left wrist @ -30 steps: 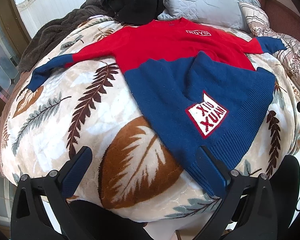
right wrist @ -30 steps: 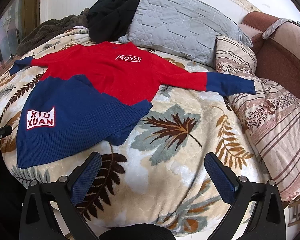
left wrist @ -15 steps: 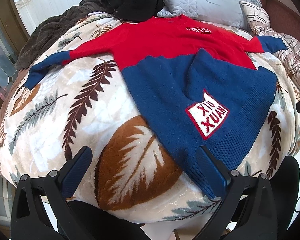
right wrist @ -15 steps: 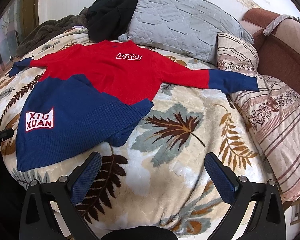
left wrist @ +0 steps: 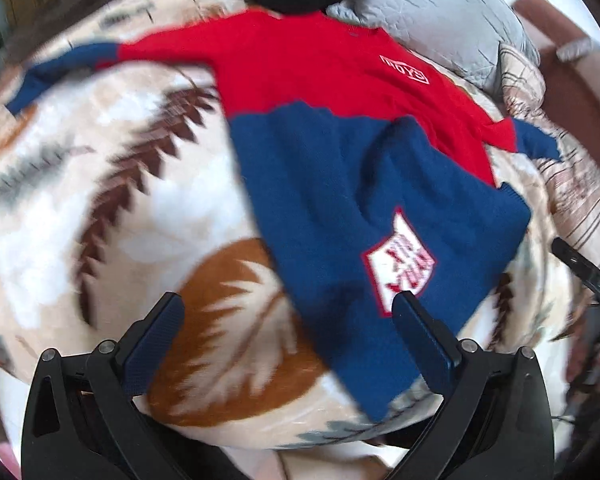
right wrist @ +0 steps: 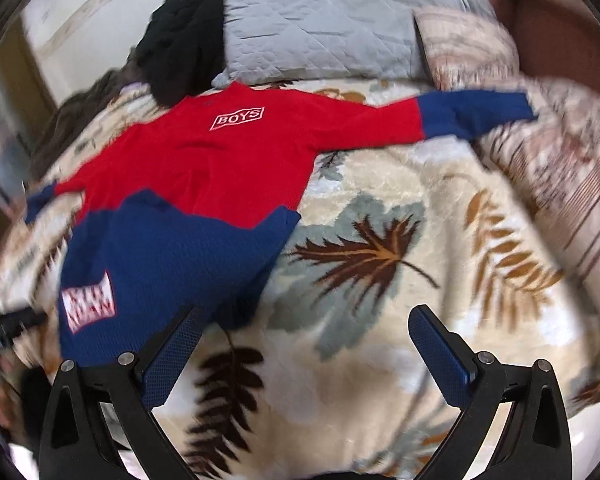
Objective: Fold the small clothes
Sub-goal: 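Grasp the blue sweater hem with the left gripper while the right gripper grasps it too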
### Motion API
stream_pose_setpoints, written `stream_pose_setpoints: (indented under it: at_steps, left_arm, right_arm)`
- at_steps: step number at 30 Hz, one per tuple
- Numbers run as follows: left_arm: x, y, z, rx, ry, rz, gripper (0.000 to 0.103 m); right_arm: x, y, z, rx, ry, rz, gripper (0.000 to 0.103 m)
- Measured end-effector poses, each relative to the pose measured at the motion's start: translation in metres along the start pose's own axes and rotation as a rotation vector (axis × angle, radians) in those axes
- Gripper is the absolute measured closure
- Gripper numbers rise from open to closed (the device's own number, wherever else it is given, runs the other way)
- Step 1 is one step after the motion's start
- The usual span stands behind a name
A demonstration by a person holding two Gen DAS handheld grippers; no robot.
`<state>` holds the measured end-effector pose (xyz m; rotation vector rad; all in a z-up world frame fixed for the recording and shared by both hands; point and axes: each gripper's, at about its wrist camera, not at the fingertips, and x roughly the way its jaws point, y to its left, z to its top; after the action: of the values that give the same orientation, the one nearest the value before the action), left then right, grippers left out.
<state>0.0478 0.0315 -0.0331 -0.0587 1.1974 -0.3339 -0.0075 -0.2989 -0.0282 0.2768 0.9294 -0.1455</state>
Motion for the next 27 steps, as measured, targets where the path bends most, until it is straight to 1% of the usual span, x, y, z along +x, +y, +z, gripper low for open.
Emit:
stream_pose_setpoints:
  at_steps: [3,4,5,6,7,8,9,10,11,12,14,16,17,18,19,20,22,23,24,25,27]
  left_arm:
    - [0.014,-0.009,-0.001,-0.051,0.064,-0.107,0.001]
    - [0.017,-0.012,-0.002,-0.063,0.082,-0.135,0.007]
    - [0.021,-0.016,-0.001,-0.076,0.104,-0.168,0.022]
    - [0.026,-0.021,-0.002,-0.084,0.122,-0.189,0.029]
    - [0.025,-0.023,0.000,-0.081,0.117,-0.176,0.052]
    - [0.022,-0.025,0.002,-0.062,0.101,-0.157,0.091]
    - [0.021,-0.026,0.005,-0.042,0.110,-0.167,0.090]
    - [0.019,-0.022,0.007,-0.060,0.117,-0.185,0.091]
    - [0.016,-0.015,0.008,-0.088,0.121,-0.209,0.091]
    - [0.009,-0.007,0.008,-0.108,0.124,-0.228,0.091]
    - [-0.002,0.005,0.007,-0.121,0.121,-0.237,0.091]
    - [-0.017,0.018,0.004,-0.126,0.109,-0.250,0.091]
    - [-0.022,0.023,0.002,-0.123,0.109,-0.243,0.092]
    - [-0.026,0.027,-0.001,-0.118,0.113,-0.232,0.097]
    - [-0.026,0.032,-0.004,-0.113,0.122,-0.219,0.098]
    - [-0.023,0.034,-0.007,-0.108,0.133,-0.204,0.098]
    - [-0.014,0.039,-0.013,-0.095,0.153,-0.160,0.098]
    - [-0.009,0.042,-0.016,-0.093,0.165,-0.142,0.098]
    - [-0.007,0.045,-0.019,-0.091,0.170,-0.145,0.098]
    - [-0.008,0.047,-0.021,-0.088,0.169,-0.156,0.098]
    - [-0.012,0.044,-0.019,-0.070,0.142,-0.172,0.098]
  right_arm:
    - [0.016,-0.006,0.010,0.094,0.024,0.099,0.003]
    - [0.023,-0.006,0.014,0.125,0.034,0.137,0.005]
    - [0.030,-0.006,0.017,0.153,0.043,0.166,0.008]
    - [0.036,-0.006,0.019,0.173,0.051,0.185,0.012]
    - [0.046,-0.006,0.021,0.199,0.065,0.213,0.029]
    - [0.052,-0.006,0.023,0.211,0.078,0.236,0.066]
    - [0.060,-0.005,0.022,0.221,0.107,0.284,0.087]
    - [0.062,-0.004,0.022,0.225,0.124,0.301,0.092]
    - [0.057,-0.003,0.021,0.218,0.108,0.296,0.095]
    - [0.047,-0.001,0.019,0.198,0.085,0.314,0.095]
    - [0.019,0.003,0.012,0.157,0.063,0.368,0.096]
    - [-0.007,0.007,-0.004,0.115,0.079,0.414,0.097]
    - [-0.017,0.011,-0.014,0.088,0.093,0.419,0.098]
    - [-0.025,0.015,-0.024,0.063,0.112,0.421,0.098]
    - [-0.029,0.019,-0.037,0.045,0.139,0.425,0.102]
    - [-0.029,0.022,-0.049,0.038,0.176,0.434,0.102]
    - [-0.019,0.029,-0.074,0.025,0.281,0.440,0.103]
    - [-0.012,0.033,-0.085,-0.005,0.337,0.409,0.101]
    - [-0.009,0.032,-0.087,-0.014,0.355,0.385,0.097]
    - [-0.009,0.028,-0.087,-0.001,0.353,0.372,0.097]
    - [-0.016,0.009,-0.071,0.087,0.280,0.385,0.095]
